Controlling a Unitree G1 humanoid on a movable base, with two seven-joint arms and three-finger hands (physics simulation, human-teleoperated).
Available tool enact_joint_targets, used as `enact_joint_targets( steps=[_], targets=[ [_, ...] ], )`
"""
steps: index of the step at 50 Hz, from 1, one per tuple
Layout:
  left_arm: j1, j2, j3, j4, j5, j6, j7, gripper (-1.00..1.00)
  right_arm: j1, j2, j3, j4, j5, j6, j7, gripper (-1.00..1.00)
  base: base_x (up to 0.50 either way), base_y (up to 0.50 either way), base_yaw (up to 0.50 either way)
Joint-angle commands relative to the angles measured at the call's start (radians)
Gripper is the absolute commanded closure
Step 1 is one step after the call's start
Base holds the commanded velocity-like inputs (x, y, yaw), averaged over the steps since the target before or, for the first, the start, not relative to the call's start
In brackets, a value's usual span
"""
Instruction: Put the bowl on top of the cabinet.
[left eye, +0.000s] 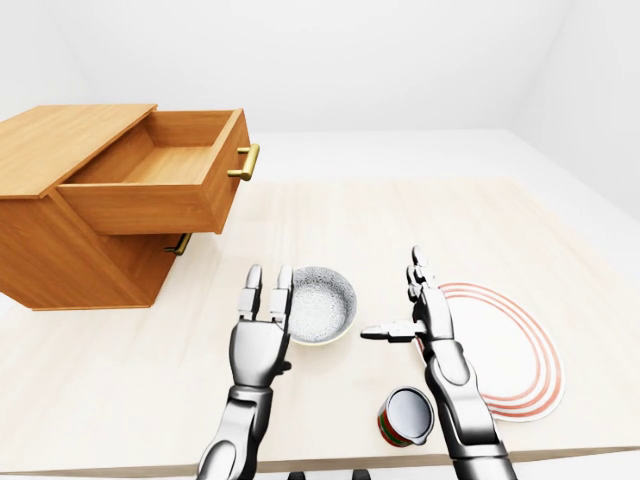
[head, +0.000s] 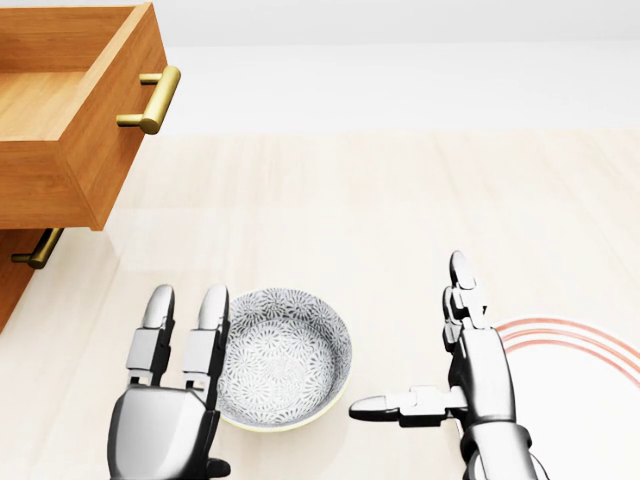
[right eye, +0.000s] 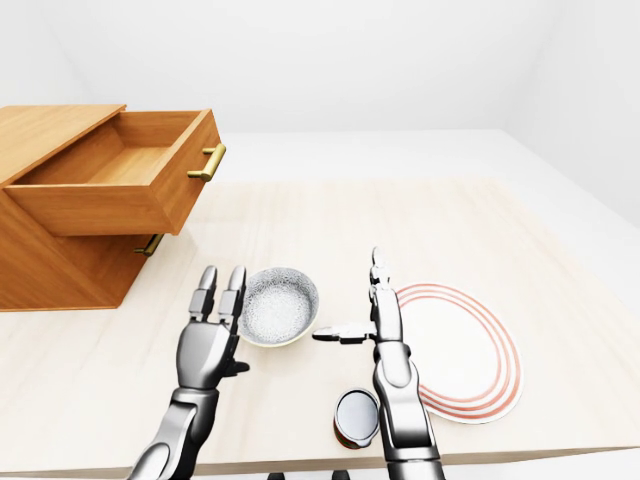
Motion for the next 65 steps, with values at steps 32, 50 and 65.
enact_joint_targets(
  steps=[32,50,65],
  targets=[
    [-0.086,-0.009,-0.055,0.194,0.086,0.000,0.000,0.96,0.008,0.004,0.012,-0.015,-0.019,0.001,0.003,-1.00,0.00,0.00,0.00],
    [-0.076,-0.006,-0.056,0.182,0.089,0.000,0.000,0.95,0.011,0.005,0.015,-0.025,-0.021,0.002,0.003,-1.00,0.00,0.00,0.00],
    [-0.049,-0.016,0.000,-0.052,-0.040,0.000,0.000,0.95,0.013,0.006,0.019,-0.026,-0.023,0.003,0.003,-1.00,0.00,0.00,0.00]
  ],
)
